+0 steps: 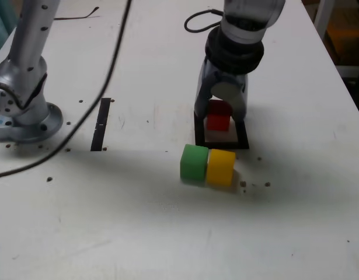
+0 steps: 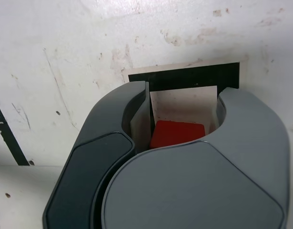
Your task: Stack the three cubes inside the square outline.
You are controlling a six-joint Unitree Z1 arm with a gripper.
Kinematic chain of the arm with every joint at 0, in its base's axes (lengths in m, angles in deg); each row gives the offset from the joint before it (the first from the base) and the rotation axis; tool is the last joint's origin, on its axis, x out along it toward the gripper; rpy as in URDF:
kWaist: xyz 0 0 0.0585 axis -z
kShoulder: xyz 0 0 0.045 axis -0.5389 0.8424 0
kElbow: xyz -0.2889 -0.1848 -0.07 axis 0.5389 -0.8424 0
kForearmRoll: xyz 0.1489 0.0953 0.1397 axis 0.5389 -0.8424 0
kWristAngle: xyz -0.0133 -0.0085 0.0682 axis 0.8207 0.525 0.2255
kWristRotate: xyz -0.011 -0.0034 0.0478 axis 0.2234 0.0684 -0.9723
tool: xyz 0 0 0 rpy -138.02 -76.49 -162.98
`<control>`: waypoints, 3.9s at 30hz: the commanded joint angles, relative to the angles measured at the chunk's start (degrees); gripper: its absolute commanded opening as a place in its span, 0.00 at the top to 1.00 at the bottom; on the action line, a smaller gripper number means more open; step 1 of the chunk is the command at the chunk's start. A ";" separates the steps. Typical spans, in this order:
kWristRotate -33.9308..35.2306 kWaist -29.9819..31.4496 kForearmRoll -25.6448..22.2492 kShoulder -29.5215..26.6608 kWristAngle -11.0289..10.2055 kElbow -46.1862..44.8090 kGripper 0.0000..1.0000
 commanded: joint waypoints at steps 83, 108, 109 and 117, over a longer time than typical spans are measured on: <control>0.63 25.49 -15.46 -12.94 -3.37 8.30 0.21; -20.96 33.44 -16.86 -6.40 -13.25 9.09 0.03; -21.30 33.95 -16.99 -6.14 -13.72 9.10 0.03; -25.37 35.47 -16.72 -2.43 -14.10 12.84 0.03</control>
